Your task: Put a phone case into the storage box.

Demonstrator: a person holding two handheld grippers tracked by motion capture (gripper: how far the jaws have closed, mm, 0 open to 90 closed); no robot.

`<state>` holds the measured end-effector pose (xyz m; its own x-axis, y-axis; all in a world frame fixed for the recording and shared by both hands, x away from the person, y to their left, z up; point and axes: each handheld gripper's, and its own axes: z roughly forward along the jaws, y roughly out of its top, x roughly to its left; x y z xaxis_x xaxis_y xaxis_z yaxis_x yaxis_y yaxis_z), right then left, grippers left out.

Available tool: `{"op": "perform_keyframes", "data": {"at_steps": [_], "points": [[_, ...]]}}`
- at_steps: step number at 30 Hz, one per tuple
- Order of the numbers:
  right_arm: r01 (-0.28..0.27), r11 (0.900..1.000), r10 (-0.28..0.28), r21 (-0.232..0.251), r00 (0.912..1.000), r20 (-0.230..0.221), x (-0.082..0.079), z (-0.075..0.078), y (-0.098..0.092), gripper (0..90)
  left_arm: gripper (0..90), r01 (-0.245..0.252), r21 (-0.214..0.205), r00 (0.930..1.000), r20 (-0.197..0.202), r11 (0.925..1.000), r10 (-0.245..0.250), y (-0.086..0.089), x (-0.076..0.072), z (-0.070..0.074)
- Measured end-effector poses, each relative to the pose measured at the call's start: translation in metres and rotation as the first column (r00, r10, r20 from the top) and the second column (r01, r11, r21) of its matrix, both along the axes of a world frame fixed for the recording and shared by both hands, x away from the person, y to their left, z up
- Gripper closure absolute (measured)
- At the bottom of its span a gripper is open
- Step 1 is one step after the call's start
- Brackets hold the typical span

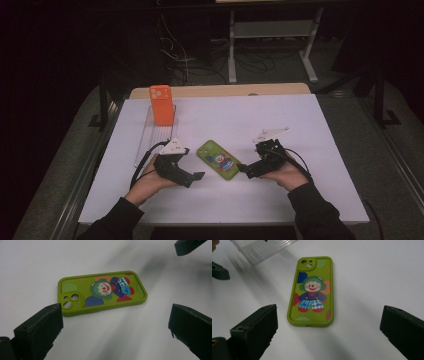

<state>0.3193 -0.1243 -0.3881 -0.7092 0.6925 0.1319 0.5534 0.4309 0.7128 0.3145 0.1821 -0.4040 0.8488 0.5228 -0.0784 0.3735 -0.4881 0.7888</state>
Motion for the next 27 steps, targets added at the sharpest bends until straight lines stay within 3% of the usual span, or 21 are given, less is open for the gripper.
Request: {"op": "perform_keyframes", "data": {"at_steps": [14,27], "points": [[-0.020,0.9997,0.019,-0.012,0.9995,-0.024,0.021,0.002,0.032,0.5,0.0,0.010,0.023,0.9999,0.009,0.9997,-0.010,-0.001,0.000,-0.001],[-0.038,0.9952,0.033,-0.090,0.9977,-0.059,0.033,-0.011,0.064,0.5,0.0,0.006,0.023,1.0000,0.002,0.9997,-0.006,-0.001,0.000,0.000]]}}
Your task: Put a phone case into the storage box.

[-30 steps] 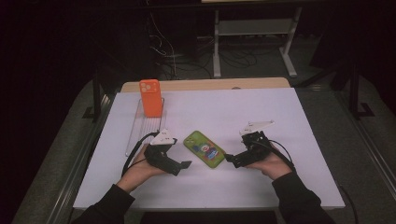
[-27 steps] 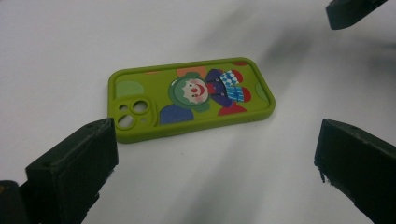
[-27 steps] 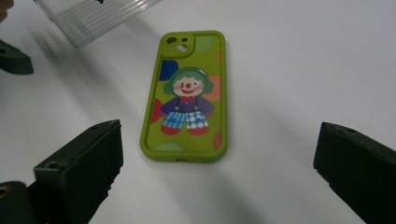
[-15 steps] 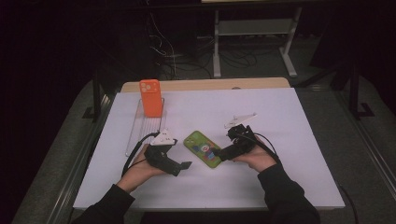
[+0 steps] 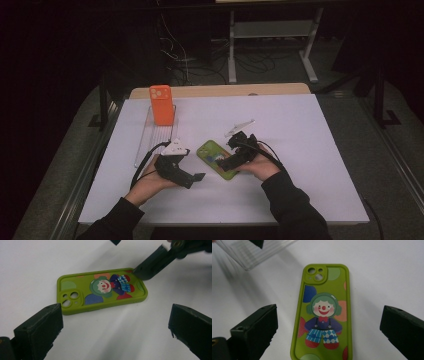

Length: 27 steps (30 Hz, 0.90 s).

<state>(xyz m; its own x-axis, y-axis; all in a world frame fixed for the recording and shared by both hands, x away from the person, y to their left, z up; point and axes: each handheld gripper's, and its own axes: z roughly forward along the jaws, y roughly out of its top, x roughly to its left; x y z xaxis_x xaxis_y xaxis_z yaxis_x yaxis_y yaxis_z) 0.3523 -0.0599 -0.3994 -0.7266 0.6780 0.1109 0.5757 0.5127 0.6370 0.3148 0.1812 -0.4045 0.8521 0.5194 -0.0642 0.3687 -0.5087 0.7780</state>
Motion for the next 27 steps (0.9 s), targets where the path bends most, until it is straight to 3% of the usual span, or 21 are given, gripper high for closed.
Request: {"op": "perform_keyframes", "data": {"at_steps": [15,19,27], "points": [[-0.017,0.9910,0.011,-0.133,0.9990,-0.044,0.003,-0.029,0.017,1.5,0.0,-0.004,0.000,1.0000,-0.003,1.0000,0.004,0.000,0.000,0.000],[-0.028,0.9884,0.023,-0.149,0.9991,-0.035,0.003,-0.033,0.018,5.2,0.0,-0.003,0.001,1.0000,-0.003,1.0000,0.003,0.000,0.000,0.000],[-0.031,0.9844,0.019,-0.173,0.9974,-0.070,0.001,-0.038,0.021,12.4,0.0,-0.004,0.003,1.0000,-0.002,1.0000,0.004,0.000,0.000,0.000]]}}
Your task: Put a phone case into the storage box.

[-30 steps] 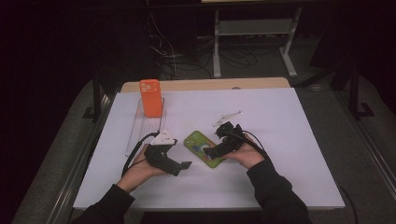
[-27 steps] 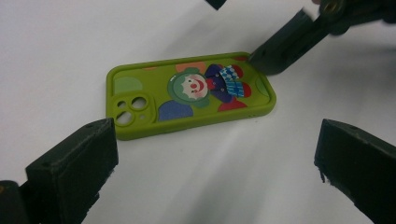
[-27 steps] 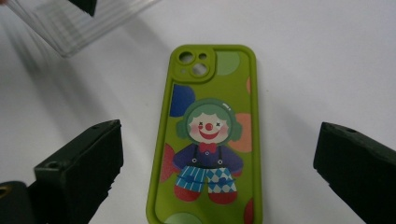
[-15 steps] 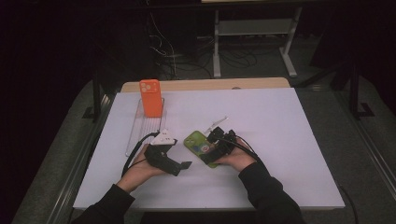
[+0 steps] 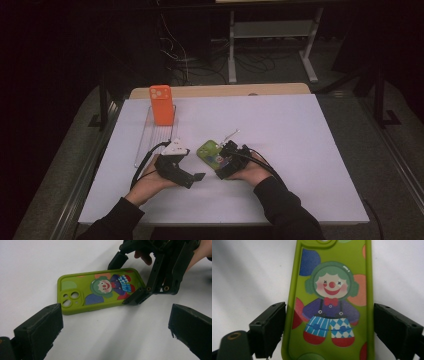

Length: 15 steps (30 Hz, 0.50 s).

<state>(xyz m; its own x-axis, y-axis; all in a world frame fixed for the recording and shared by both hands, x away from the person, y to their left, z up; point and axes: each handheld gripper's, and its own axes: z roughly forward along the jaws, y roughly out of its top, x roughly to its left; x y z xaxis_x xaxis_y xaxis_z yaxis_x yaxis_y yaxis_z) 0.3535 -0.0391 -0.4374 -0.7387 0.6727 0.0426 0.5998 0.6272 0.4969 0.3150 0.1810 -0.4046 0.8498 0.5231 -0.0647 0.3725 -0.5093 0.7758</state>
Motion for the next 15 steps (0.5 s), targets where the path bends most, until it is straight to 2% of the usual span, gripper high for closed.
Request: {"op": "perform_keyframes", "data": {"at_steps": [9,15], "points": [[0.014,0.9998,-0.014,-0.016,0.9998,0.015,-0.0031,-0.0012,0.0024,13.6,0.0,-0.002,0.003,1.0000,0.001,1.0000,0.002,-0.0005,-0.0003,-0.0003],[0.023,0.9997,-0.023,-0.013,0.9997,0.003,-0.0026,-0.0003,0.0022,15.0,0.0,-0.003,0.006,1.0000,0.001,1.0000,0.003,-0.0006,-0.0002,-0.0003]]}}
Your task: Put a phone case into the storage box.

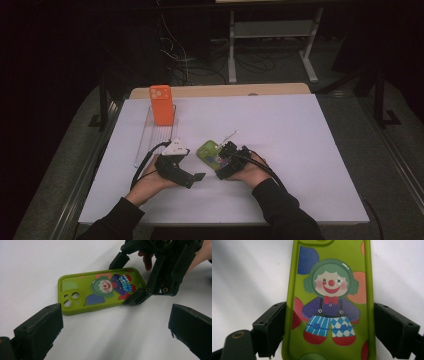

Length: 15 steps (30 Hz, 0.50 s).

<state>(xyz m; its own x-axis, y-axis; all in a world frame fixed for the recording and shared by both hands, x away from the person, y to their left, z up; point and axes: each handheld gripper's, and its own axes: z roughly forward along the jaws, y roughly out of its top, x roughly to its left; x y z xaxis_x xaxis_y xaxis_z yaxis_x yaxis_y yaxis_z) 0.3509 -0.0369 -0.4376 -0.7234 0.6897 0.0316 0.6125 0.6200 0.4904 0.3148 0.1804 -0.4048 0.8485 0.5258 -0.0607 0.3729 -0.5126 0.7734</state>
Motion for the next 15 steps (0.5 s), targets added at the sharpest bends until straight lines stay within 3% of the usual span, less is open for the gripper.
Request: {"op": "perform_keyframes", "data": {"at_steps": [6,11,15], "points": [[-0.004,0.9999,0.004,0.014,0.9998,-0.018,0.002,0.002,-0.005,15.2,0.0,0.000,-0.001,1.0000,-0.002,1.0000,0.000,0.000,0.000,0.000],[-0.030,0.9990,0.029,0.034,0.9995,0.015,0.002,0.011,-0.016,15.2,0.0,0.002,-0.001,0.9999,-0.014,1.0000,-0.002,0.000,0.001,0.001],[-0.043,0.9979,0.043,0.048,0.9990,0.010,0.000,0.019,-0.025,15.1,0.0,0.016,0.004,0.9994,-0.032,0.9999,-0.016,-0.001,0.003,0.002]]}}
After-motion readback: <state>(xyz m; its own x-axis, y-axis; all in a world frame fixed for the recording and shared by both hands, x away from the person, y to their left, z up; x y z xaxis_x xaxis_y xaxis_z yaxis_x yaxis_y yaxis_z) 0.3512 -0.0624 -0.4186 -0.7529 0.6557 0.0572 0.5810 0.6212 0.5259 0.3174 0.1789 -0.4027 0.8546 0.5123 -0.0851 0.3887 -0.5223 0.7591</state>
